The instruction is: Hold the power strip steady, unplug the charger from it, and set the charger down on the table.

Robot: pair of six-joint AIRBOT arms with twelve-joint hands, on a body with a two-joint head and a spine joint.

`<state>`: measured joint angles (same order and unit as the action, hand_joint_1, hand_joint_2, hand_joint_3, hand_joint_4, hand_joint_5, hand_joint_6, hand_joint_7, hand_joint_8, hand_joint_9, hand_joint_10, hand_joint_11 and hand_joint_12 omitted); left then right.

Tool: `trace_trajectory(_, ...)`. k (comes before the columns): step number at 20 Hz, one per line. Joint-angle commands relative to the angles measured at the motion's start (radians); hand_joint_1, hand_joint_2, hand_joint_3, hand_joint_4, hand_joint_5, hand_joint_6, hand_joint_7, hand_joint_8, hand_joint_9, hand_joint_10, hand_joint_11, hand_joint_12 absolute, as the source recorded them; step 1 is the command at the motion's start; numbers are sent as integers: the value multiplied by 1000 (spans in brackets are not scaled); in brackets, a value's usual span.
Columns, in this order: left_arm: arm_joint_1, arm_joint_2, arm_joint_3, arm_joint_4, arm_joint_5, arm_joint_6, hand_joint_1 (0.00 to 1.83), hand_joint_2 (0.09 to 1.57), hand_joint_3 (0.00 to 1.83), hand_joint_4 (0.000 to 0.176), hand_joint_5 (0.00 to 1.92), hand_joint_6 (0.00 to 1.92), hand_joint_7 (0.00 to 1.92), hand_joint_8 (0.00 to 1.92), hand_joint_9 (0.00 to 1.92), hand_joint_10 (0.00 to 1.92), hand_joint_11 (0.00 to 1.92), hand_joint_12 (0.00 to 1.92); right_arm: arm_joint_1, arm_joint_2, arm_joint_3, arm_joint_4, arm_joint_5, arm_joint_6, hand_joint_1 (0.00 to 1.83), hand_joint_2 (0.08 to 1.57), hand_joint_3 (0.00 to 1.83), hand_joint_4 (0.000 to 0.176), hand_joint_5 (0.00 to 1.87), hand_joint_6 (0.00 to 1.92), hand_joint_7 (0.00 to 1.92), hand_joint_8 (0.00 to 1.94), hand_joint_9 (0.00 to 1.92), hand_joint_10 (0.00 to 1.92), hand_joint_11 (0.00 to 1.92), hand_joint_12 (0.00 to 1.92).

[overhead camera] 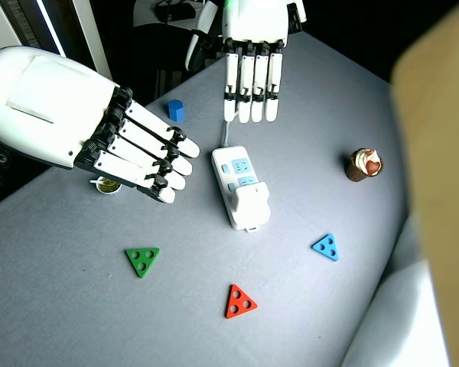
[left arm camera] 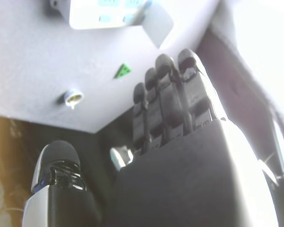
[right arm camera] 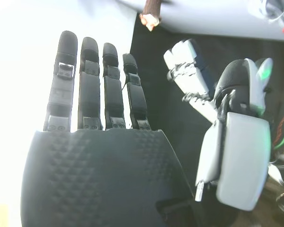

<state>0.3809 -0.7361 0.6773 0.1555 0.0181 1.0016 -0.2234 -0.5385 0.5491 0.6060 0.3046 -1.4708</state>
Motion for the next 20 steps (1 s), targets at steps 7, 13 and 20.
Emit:
trace_trajectory(7,-10,-41,21,-25,-31,1,0,1088,0,0,185,1,173,1,138,1,31,194,18,7,4,-28,41,12,1,982,0,0,156,1,181,1,173,2,49,266)
trace_trajectory(13,-5,-91,74,-64,-19,0,0,1040,0,0,159,0,157,0,124,0,14,177,18,4,-1,5,97,14,24,964,0,0,149,0,192,0,192,0,90,202)
trace_trajectory(20,82,-178,124,-104,-83,0,0,1044,0,0,156,4,158,5,120,3,24,172,-29,-91,-75,389,601,-423,184,1001,8,0,112,1,136,2,140,5,82,193)
